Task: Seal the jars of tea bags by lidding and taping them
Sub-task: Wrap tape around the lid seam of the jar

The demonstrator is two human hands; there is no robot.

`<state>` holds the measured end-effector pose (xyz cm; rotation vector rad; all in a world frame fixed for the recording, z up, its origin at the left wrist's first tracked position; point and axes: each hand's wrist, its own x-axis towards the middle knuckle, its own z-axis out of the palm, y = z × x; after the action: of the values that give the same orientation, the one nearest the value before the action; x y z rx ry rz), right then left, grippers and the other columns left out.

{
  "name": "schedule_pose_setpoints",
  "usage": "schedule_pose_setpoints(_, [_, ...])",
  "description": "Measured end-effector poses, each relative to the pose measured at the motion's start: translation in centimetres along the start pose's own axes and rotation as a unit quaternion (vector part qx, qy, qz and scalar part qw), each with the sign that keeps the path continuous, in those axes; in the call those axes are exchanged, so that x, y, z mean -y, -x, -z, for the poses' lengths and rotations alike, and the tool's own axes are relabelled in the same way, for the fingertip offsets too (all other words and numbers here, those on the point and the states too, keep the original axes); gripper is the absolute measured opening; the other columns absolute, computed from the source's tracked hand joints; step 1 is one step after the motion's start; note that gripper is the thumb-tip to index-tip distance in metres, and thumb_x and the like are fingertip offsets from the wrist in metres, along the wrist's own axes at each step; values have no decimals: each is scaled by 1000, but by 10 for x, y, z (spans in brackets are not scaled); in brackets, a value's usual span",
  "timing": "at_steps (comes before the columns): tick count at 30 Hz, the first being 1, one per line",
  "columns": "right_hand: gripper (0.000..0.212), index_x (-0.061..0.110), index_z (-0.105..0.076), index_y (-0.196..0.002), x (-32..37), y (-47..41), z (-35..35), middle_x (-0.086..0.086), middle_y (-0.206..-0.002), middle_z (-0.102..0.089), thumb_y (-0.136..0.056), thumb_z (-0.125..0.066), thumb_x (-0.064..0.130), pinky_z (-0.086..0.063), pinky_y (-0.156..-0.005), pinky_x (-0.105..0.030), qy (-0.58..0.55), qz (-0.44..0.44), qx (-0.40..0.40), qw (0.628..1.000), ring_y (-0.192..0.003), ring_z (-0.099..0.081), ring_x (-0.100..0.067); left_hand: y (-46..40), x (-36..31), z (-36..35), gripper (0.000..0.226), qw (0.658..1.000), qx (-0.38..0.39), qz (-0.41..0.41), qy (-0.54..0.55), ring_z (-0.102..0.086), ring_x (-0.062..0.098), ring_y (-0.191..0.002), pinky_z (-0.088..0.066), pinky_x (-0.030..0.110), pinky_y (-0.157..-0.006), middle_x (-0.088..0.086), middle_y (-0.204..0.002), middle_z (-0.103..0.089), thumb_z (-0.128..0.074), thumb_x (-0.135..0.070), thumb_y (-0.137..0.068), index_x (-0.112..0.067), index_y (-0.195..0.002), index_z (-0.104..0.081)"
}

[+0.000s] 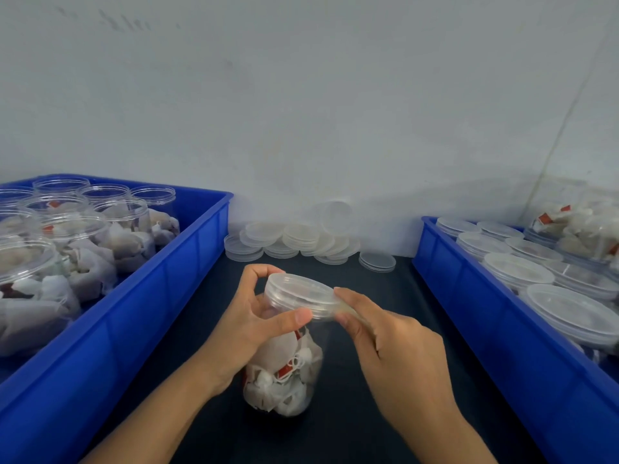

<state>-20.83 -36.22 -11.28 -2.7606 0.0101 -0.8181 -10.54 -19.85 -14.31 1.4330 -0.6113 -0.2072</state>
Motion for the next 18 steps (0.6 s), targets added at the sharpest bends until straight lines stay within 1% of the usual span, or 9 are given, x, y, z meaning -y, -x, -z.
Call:
schedule_pose_setpoints(3, [40,25,-72,-114,7,0,0,19,-53,-33,-90,-44,41,-18,-39,-11,-15,-8,-36,999,-40,-25,1,5,0,-4,71,1000,-9,-20,-20,-66,8,-103,-51,14,-81,-10,-109,-69,-77,-50,-59,-25,-118,-48])
schedule_pose_setpoints(5, [35,21,-74,-109,8,2,-1,16,-49,-42,-87,-52,36,-16,-38,-10,-15,-1,-50,999,-39,-28,1,9,1,-9,74,998,-19,-34,-51,-63,7,-106,-51,16,-83,-14,-110,-65,-74,-57,-60,-28,-122,-46])
schedule_pose_setpoints(7, [31,21,-74,-109,9,4,-3,12,-49,-53,-85,-60,34,-24,-35,-15,-12,3,-46,999,-38,-38,-2,10,1,-13,99,992,-53,-39,-110,-58,4,-113,-51,23,-89,-20,-117,-58,-77,-70,-49,-35,-133,-36])
schedule_pose_setpoints(8, [29,21,-74,-109,9,5,-5,10,-50,-56,-83,-66,32,-29,-32,-18,-7,11,-51,999,-37,-44,-4,10,1,-14,111,983,-82,-45,-156,-54,-1,-115,-47,21,-91,-24,-120,-52,-77,-77,-41,-41,-135,-31])
schedule_pose_setpoints(9, [30,21,-74,-109,8,5,-8,8,-51,-59,-80,-74,29,-35,-30,-22,-6,20,-57,998,-37,-49,-7,9,-1,-15,117,973,-109,-54,-197,-50,-7,-114,-44,17,-89,-29,-120,-48,-75,-82,-34,-46,-135,-28])
schedule_pose_setpoints(11, [35,19,-72,-111,6,7,-11,6,-55,-63,-77,-79,23,-42,-30,-26,-13,38,-55,998,-39,-53,-8,6,-2,-15,112,960,-139,-62,-235,-50,-12,-109,-43,13,-83,-32,-116,-49,-73,-85,-31,-50,-130,-33])
schedule_pose_setpoints(13, [35,22,-67,-120,4,7,-9,13,-56,-58,-85,-71,25,-41,-36,-21,-24,48,-33,998,-41,-50,-2,4,-1,-13,94,958,-149,-69,-236,-55,-10,-104,-46,12,-78,-27,-110,-57,-71,-84,-35,-51,-117,-41])
schedule_pose_setpoints(16, [45,35,-34,-144,-2,5,-8,17,-58,-44,-99,-40,42,-36,-48,-17,-55,15,5,998,-49,-46,-2,3,-2,-12,84,963,-146,-69,-216,-58,-10,-99,-48,8,-74,-23,-106,-61,-72,-79,-39,-47,-112,-47])
schedule_pose_setpoints(18, [53,34,-21,-147,-8,6,-10,13,-60,-47,-97,-30,51,-37,-52,-19,-82,-15,3,997,-53,-48,-4,2,-3,-13,83,966,-144,-68,-203,-59,-9,-99,-47,6,-74,-21,-104,-63,-74,-76,-39,-44,-111,-50])
